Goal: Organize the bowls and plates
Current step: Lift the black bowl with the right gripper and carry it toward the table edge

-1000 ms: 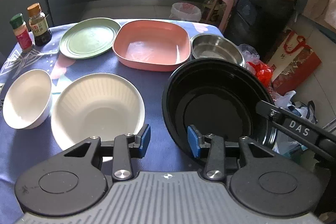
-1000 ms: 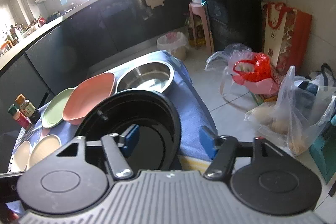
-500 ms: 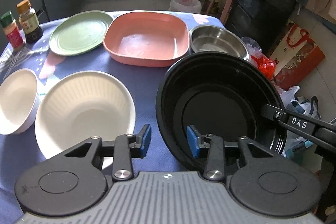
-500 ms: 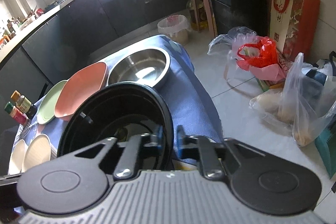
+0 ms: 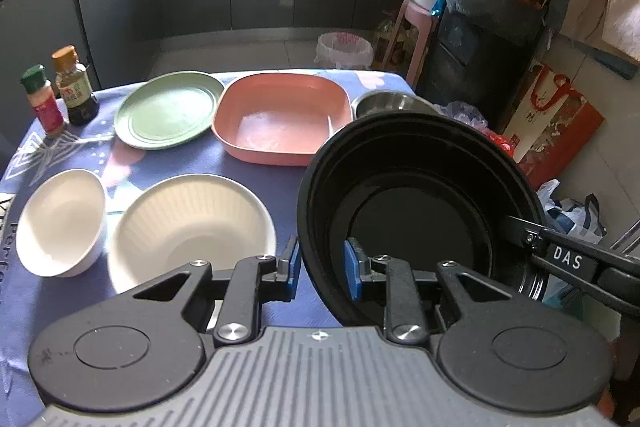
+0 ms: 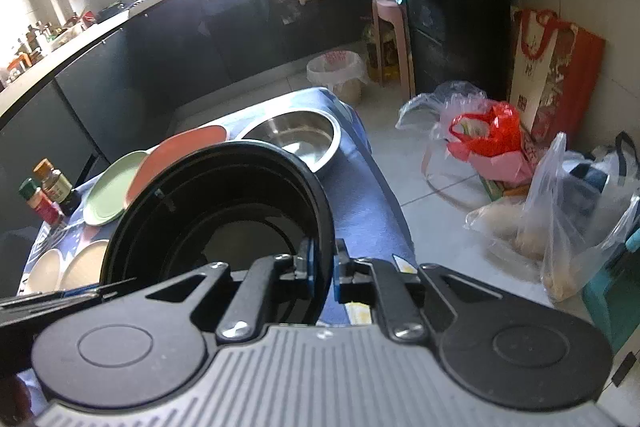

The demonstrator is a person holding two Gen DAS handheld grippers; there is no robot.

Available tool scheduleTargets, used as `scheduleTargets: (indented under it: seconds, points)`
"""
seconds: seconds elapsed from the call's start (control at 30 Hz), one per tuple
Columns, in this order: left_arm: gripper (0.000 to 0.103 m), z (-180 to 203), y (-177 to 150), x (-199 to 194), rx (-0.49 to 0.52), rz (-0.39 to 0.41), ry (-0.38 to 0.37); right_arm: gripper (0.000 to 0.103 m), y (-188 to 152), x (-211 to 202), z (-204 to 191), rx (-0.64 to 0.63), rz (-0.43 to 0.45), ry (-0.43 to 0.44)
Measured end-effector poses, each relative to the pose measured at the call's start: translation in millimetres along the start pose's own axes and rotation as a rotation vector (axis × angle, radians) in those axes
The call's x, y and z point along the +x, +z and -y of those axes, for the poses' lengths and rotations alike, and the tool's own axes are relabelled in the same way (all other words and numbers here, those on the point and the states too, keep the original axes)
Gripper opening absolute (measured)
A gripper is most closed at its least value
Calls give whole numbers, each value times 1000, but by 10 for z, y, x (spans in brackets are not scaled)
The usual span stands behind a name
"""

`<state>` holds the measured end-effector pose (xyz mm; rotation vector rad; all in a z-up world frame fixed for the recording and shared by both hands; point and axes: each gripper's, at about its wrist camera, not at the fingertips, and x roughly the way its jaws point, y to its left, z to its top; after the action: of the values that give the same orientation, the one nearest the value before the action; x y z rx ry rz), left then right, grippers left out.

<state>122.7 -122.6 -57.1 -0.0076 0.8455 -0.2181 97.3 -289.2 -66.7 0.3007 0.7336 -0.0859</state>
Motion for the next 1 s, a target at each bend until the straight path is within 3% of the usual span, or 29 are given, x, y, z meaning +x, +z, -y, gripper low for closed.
scheduleTargets:
  seconds: [0.13, 0.53, 0.67, 0.73, 0.77, 0.8, 1.0]
  points:
    - [22, -76, -52, -181, 0, 19, -2, 93, -24, -141, -93, -21, 19, 2]
    - [22, -536, -362, -829, -20, 95, 76, 91, -282, -463, -586, -113, 24, 76]
    - [22, -735, -479, -1006, -45, 109, 110, 93, -398, -503, -754, -145, 6, 112]
    - [22, -832, -539, -1095, -54, 121, 130, 99, -455, -506, -825, -162, -9, 129]
    - [22, -880, -570, -1133, -57, 126, 138, 95, -486, -509, -870, -170, -16, 138]
    - [22, -921, -600, -1167, -62, 129, 145, 99, -517, -508, -908, -177, -24, 146]
    - [22, -1163, -785, -1277, -93, 115, 173, 96, -707, -548, -1144, -215, -51, 173]
